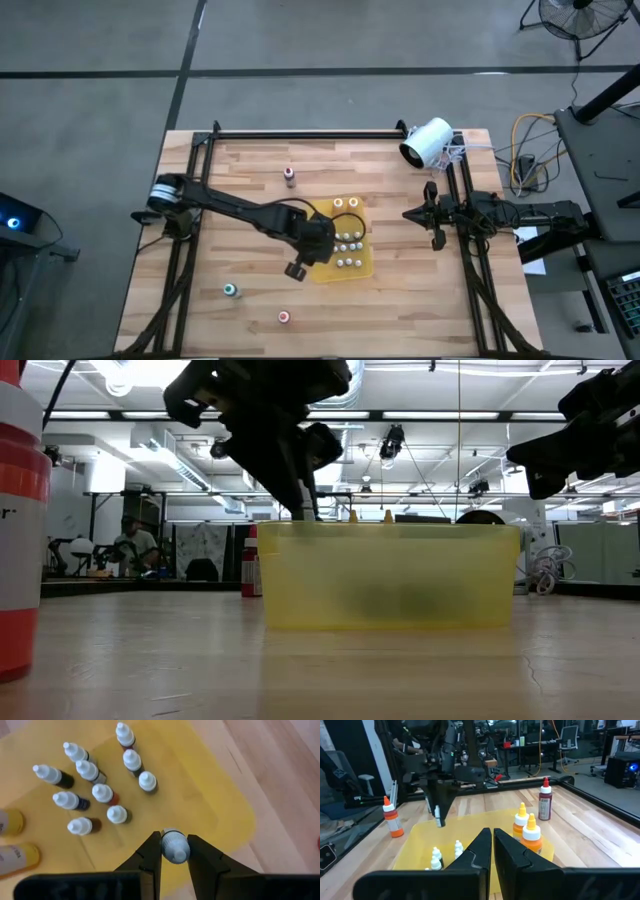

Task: Pick & Place food coloring
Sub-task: Put the small green food coloring bottle into the yellow bin

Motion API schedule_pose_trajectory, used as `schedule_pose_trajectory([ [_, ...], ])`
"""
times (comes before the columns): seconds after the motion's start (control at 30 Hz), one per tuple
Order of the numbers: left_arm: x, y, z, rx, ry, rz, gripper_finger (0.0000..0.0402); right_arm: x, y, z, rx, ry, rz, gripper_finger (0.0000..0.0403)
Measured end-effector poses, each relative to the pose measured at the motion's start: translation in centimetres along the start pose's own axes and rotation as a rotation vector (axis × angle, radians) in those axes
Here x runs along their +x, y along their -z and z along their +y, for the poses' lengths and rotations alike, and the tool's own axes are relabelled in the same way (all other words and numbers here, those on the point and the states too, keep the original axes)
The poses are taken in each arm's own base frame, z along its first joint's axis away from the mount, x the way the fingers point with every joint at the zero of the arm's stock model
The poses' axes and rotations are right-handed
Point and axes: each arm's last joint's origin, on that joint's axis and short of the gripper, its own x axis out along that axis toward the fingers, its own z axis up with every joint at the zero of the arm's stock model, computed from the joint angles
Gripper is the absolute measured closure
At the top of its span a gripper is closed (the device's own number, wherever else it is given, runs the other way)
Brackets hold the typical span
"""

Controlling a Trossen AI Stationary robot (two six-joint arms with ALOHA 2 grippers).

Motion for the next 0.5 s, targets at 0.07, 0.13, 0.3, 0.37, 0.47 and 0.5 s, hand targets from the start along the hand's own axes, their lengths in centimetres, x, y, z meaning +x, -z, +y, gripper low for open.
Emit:
schedule_pose_trajectory([
  [0.07,0.0,-0.5,0.1,0.001,0.002,-0.01,0.0348,0.0,0.0,0.0,-0.001,0.0,0.0,0.039],
  [0.13,0.0,-0.8,0.2,-0.003,0.009,-0.015,0.0348,0.0,0.0,0.0,-0.002,0.0,0.0,0.039],
  [0.3,0.2,-1.6,0.4,-0.006,0.017,-0.028,0.0348,0.0,0.0,0.0,-0.002,0.001,0.001,0.039],
  [0.37,0.6,-1.6,0.4,-0.009,0.024,-0.023,0.0348,0.0,0.0,0.0,-0.001,0.001,0.002,0.039],
  [0.47,1.1,-1.6,0.4,-0.028,0.041,-0.019,0.0348,0.0,0.0,0.0,-0.003,0.0,0.003,0.039],
  [0.5,1.2,-1.6,0.4,-0.038,0.042,-0.017,0.0348,0.0,0.0,0.0,-0.002,0.001,0.002,0.039],
])
